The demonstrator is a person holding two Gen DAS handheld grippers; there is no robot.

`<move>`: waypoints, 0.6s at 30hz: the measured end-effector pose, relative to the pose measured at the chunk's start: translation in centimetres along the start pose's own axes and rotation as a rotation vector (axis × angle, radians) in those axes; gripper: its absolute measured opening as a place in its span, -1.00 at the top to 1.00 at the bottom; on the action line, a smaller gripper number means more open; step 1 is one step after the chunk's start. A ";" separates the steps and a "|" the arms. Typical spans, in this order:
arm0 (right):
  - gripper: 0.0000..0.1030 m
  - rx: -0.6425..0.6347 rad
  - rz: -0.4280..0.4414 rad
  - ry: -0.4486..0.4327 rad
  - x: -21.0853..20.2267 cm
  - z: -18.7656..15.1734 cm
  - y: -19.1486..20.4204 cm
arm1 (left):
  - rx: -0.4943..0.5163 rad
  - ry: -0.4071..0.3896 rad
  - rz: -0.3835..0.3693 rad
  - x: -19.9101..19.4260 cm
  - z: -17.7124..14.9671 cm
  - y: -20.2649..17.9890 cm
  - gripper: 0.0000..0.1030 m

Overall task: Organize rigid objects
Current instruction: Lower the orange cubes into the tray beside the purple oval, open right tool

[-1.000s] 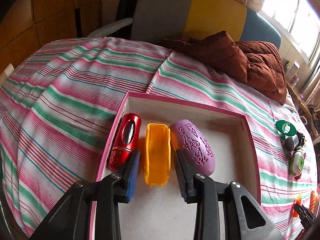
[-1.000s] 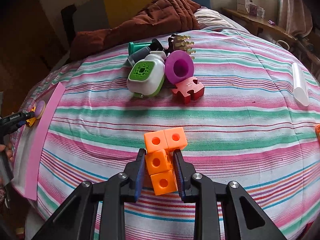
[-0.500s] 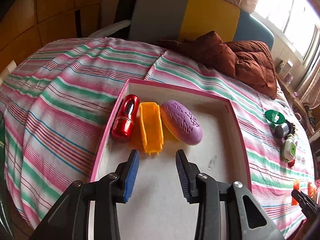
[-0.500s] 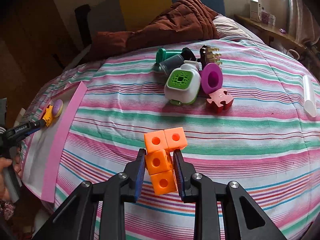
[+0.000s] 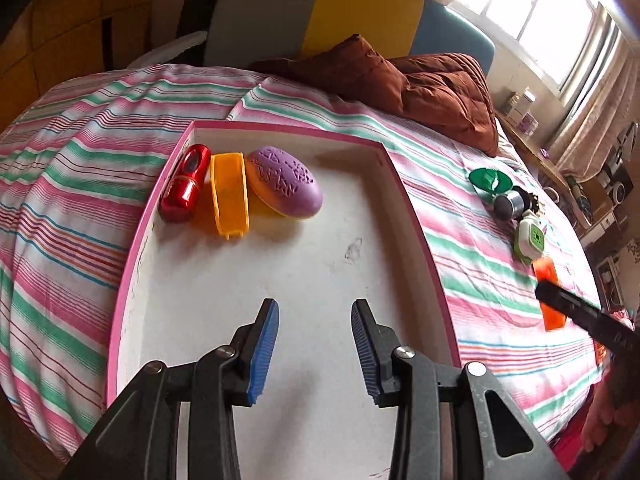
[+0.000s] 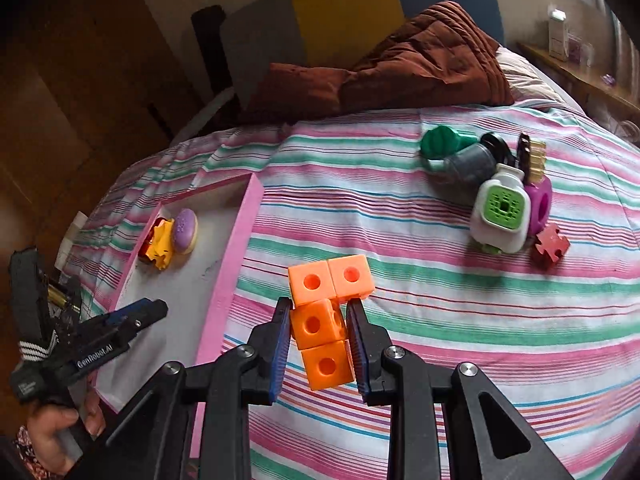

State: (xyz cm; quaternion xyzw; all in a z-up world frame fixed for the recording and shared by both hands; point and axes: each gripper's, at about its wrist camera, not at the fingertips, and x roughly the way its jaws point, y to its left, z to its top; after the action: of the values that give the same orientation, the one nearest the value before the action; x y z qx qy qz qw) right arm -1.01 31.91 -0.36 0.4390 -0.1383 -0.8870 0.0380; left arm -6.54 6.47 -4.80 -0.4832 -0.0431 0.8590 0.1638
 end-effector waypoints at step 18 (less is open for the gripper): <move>0.46 -0.145 0.025 0.104 10.2 6.4 10.7 | -0.015 -0.011 -0.049 -1.2 -2.0 1.4 0.27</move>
State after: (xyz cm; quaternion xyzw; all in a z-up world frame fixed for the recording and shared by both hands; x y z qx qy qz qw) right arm -12.81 21.11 -1.52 0.4788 -0.0771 -0.8701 0.0877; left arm -4.60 4.56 -5.16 -0.4785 -0.0623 0.8570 0.1808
